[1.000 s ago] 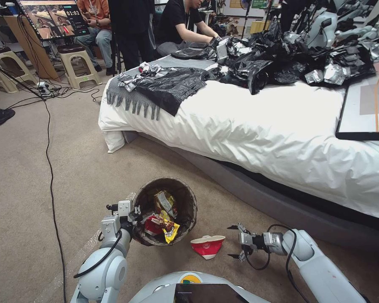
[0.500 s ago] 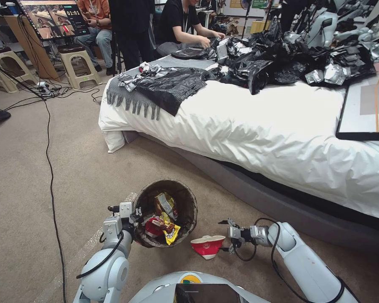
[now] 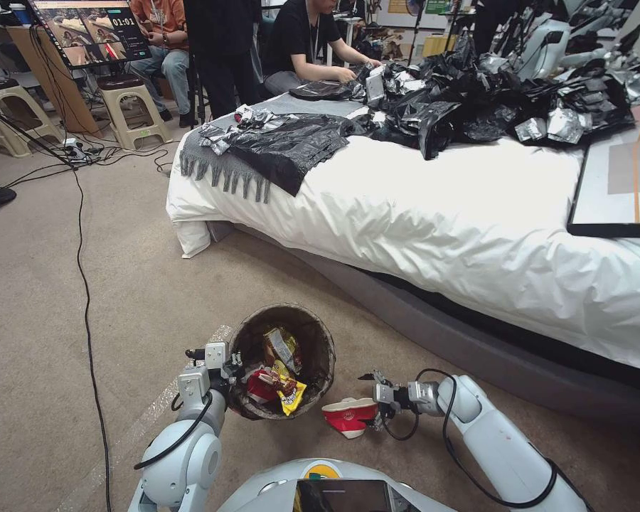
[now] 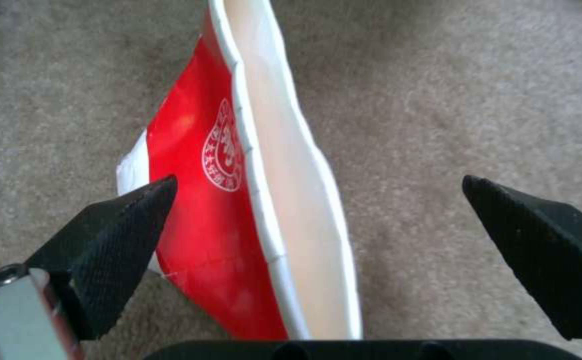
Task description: Pick up the trash bin, then pick up the garbage from the floor and place it into the trash bin.
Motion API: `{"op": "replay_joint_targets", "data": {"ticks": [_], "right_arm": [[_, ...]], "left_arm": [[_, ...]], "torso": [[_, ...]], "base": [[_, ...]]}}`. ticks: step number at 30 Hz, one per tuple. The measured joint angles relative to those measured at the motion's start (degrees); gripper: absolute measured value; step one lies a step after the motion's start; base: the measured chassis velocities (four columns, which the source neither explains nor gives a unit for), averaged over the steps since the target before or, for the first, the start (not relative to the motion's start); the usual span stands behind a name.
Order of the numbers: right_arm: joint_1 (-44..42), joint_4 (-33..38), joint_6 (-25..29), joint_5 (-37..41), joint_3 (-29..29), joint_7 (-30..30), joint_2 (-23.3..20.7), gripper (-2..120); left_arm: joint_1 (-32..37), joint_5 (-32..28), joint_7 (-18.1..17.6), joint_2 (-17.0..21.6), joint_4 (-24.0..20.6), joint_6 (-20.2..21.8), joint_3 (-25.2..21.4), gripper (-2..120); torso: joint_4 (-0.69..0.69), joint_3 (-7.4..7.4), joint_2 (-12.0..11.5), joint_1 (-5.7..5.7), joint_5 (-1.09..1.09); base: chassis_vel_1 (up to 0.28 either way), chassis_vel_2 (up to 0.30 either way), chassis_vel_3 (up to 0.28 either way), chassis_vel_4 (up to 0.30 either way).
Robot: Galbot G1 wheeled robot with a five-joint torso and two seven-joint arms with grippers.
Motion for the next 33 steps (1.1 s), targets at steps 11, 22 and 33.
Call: {"op": "replay_joint_targets", "data": {"ticks": [11, 22, 33], "right_arm": [[1.03, -3.39, 0.54, -0.87, -1.55, 1.47, 1.70, 94], [0.79, -5.49, 1.55, -1.35, -1.52, 2.44, 3.29, 55], [0.15, -5.51, 1.92, -1.28, -0.85, 3.39, 3.11, 12]], "left_arm": [[0.13, 0.06, 0.24, -0.09, 0.05, -0.33, -0.32, 2], [0.16, 0.02, 0.30, -0.02, -0.18, -0.43, -0.54, 2], [-0.22, 0.01, 0.35, -0.05, 0.42, -0.54, -0.33, 2]], "torso": [[0.00, 0.00, 0.00, 0.00, 0.00], [0.00, 0.00, 0.00, 0.00, 0.01], [0.00, 0.00, 0.00, 0.00, 0.01]], "base": [[0.000, 0.000, 0.000, 0.000], [0.000, 0.000, 0.000, 0.000], [0.000, 0.000, 0.000, 0.000]]}}
